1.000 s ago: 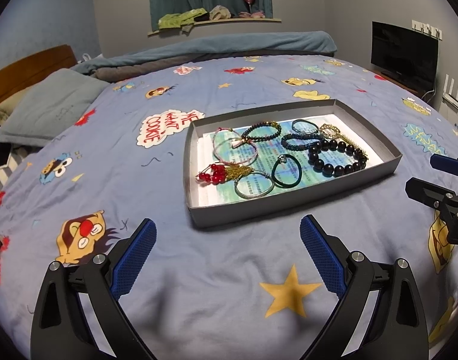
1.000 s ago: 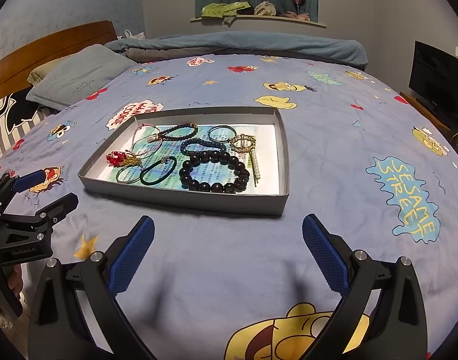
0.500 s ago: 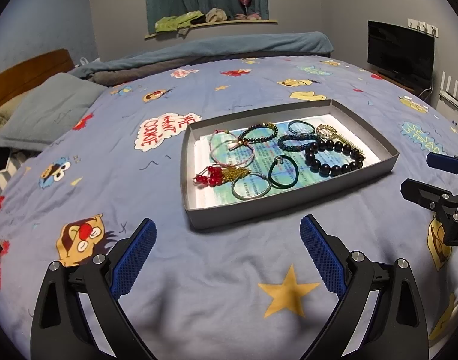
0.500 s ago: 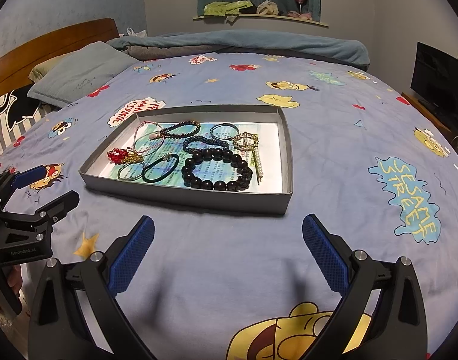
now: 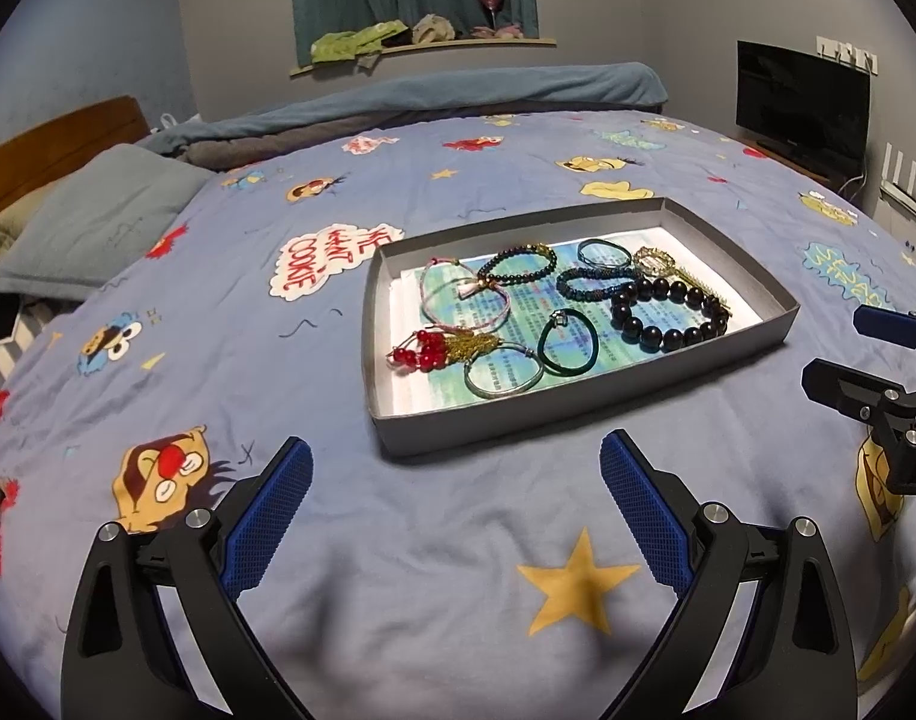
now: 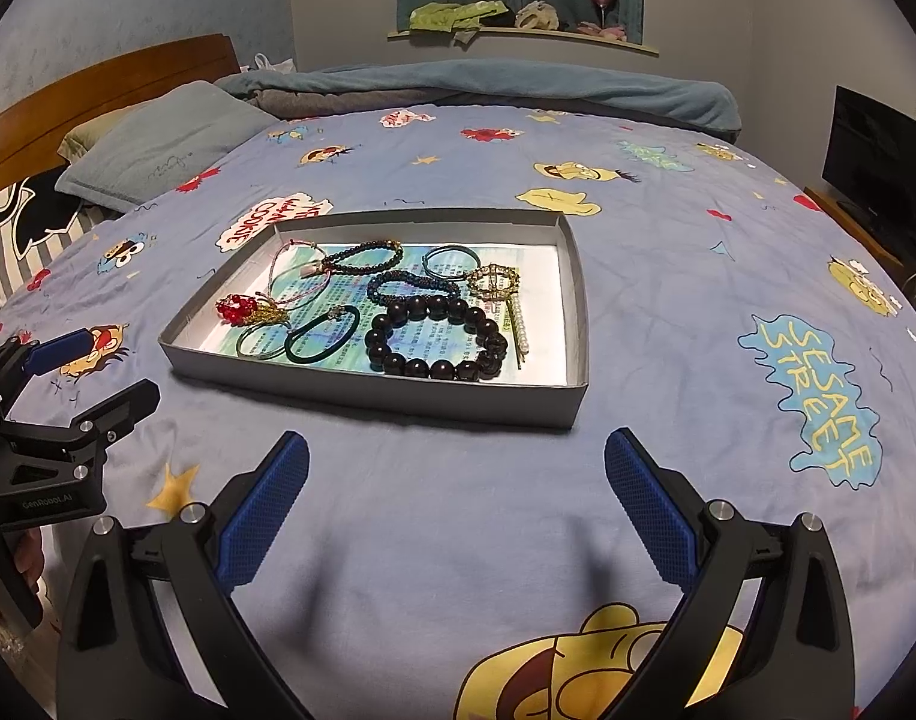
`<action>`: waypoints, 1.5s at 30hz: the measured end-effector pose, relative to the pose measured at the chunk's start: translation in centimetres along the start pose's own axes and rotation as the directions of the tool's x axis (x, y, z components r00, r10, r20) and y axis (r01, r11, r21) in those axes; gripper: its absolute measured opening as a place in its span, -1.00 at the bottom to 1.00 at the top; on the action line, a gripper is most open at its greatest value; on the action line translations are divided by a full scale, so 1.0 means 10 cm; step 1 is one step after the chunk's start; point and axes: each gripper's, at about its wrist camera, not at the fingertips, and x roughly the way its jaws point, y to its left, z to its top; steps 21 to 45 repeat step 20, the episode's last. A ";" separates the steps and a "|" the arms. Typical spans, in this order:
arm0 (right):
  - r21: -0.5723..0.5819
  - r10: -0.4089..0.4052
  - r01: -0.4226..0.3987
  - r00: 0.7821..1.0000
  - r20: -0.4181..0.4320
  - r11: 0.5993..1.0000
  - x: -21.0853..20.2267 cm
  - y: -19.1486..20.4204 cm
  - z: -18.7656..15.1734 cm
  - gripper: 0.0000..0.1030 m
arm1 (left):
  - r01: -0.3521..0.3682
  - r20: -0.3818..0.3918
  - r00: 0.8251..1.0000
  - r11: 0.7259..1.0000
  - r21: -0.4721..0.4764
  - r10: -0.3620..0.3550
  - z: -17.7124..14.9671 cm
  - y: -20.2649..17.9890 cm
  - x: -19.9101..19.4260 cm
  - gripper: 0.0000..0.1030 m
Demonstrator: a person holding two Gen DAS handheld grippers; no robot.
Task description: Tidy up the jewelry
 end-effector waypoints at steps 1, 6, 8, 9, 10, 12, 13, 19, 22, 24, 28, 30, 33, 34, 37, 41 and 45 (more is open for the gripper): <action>0.000 -0.001 0.001 1.000 -0.002 1.000 0.00 0.00 0.00 0.90 | -0.002 0.002 1.000 1.000 0.000 0.002 0.00 0.00 0.00 0.86; 0.000 -0.001 0.001 1.000 -0.004 1.000 0.01 0.01 0.00 0.90 | 0.006 0.007 1.000 1.000 0.006 -0.006 0.00 0.00 -0.01 0.86; 0.000 -0.001 0.001 1.000 -0.003 1.000 0.01 0.01 -0.01 0.90 | 0.015 0.016 1.000 1.000 0.010 -0.015 0.01 -0.01 -0.01 0.87; -0.001 -0.002 0.002 1.000 -0.004 1.000 0.01 0.01 0.00 0.90 | 0.019 0.018 1.000 1.000 0.014 -0.020 0.01 -0.02 -0.01 0.87; -0.001 -0.003 0.003 1.000 -0.004 1.000 0.01 0.00 -0.01 0.90 | 0.021 0.017 1.000 1.000 0.018 -0.021 0.01 -0.02 -0.01 0.87; 0.000 -0.002 0.002 1.000 -0.002 1.000 0.01 0.00 -0.01 0.90 | 0.016 0.011 1.000 1.000 0.017 -0.016 0.01 -0.02 0.00 0.87; -0.001 -0.003 0.003 1.000 -0.003 1.000 0.01 0.00 -0.01 0.90 | 0.011 0.004 1.000 1.000 0.012 -0.011 0.01 -0.01 0.02 0.87; 0.020 -0.031 0.031 0.999 0.009 0.999 0.07 -0.14 0.00 0.89 | -0.044 0.008 0.999 0.999 -0.026 0.044 0.04 0.22 0.09 0.88; 0.038 -0.043 0.043 0.999 0.016 0.998 0.09 -0.21 0.01 0.89 | -0.068 0.019 0.997 0.997 -0.039 0.069 0.06 0.32 0.10 0.88; 0.038 -0.043 0.043 0.999 0.016 0.998 0.09 -0.21 0.01 0.89 | -0.068 0.019 0.997 0.997 -0.039 0.069 0.06 0.32 0.10 0.88; 0.038 -0.043 0.043 0.999 0.016 0.998 0.09 -0.21 0.01 0.89 | -0.068 0.019 0.997 0.997 -0.039 0.069 0.06 0.32 0.10 0.88; 0.038 -0.043 0.043 0.999 0.016 0.998 0.09 -0.21 0.01 0.89 | -0.068 0.019 0.997 0.997 -0.039 0.069 0.06 0.32 0.10 0.88; 0.038 -0.043 0.043 0.999 0.016 0.998 0.09 -0.21 0.01 0.89 | -0.068 0.019 0.997 0.997 -0.039 0.069 0.06 0.32 0.10 0.88; 0.038 -0.043 0.043 0.999 0.016 0.998 0.09 -0.21 0.01 0.89 | -0.068 0.019 0.997 0.997 -0.039 0.069 0.06 0.32 0.10 0.88; 0.038 -0.043 0.043 0.999 0.016 0.998 0.09 -0.21 0.01 0.89 | -0.068 0.019 0.997 0.997 -0.039 0.069 0.06 0.32 0.10 0.88; 0.038 -0.043 0.043 0.999 0.016 0.998 0.09 -0.21 0.01 0.89 | -0.068 0.019 0.997 0.997 -0.039 0.069 0.06 0.32 0.10 0.88; 0.038 -0.043 0.043 0.999 0.016 0.998 0.09 -0.21 0.01 0.89 | -0.068 0.019 0.997 0.997 -0.039 0.069 0.06 0.32 0.10 0.88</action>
